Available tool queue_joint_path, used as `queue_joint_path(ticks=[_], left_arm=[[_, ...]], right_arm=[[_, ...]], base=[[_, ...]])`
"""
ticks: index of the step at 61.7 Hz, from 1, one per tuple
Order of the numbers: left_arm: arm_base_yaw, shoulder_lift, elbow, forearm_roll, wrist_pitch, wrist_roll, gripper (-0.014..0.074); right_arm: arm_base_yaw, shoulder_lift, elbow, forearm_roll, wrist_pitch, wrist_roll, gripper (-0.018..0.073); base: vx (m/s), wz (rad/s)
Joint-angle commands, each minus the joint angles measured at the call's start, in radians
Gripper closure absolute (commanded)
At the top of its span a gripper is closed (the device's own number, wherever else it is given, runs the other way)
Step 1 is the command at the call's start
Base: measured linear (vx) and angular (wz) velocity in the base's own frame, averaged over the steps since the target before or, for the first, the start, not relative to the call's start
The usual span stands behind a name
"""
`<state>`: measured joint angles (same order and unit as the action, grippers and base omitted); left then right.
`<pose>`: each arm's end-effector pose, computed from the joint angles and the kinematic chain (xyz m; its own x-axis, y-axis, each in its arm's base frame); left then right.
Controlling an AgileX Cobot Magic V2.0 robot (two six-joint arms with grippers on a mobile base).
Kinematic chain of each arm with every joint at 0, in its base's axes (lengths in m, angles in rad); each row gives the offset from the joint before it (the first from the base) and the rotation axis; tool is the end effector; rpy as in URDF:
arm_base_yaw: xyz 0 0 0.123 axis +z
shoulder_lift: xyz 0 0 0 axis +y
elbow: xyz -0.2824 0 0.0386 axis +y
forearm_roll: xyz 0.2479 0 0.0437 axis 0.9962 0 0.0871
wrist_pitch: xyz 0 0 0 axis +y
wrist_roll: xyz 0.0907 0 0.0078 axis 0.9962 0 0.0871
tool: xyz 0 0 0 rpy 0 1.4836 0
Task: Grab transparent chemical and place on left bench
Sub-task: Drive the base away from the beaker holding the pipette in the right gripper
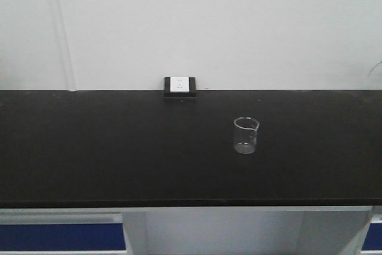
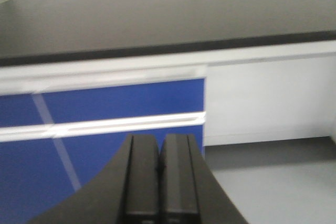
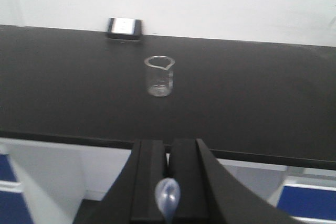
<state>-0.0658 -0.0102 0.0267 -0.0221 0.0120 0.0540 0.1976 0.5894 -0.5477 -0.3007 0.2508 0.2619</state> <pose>0.0566 -0.0038 0.2035 0.0606 0.0280 -0.9978 0.0641 0.9974 0.0319 0.1241 0.0180 0.3277 -0.1857 -0.0676 -0.9803 -0.1307 0.9905 -0.0436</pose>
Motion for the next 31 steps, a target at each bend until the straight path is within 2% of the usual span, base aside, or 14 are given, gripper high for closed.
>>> queue_joint_path(ticks=[1,31], left_arm=[[-0.002,-0.019,0.016,-0.001,-0.078,-0.008,0.06],[-0.002,-0.019,0.016,-0.001,-0.078,-0.008,0.06]], right_arm=[[-0.001,0.0,-0.03,-0.011,-0.078,-0.003,0.0564],[-0.001,0.0,-0.03,-0.011,-0.078,-0.004,0.0564]], base=[[-0.37,0.49],[-0.37,0.51]])
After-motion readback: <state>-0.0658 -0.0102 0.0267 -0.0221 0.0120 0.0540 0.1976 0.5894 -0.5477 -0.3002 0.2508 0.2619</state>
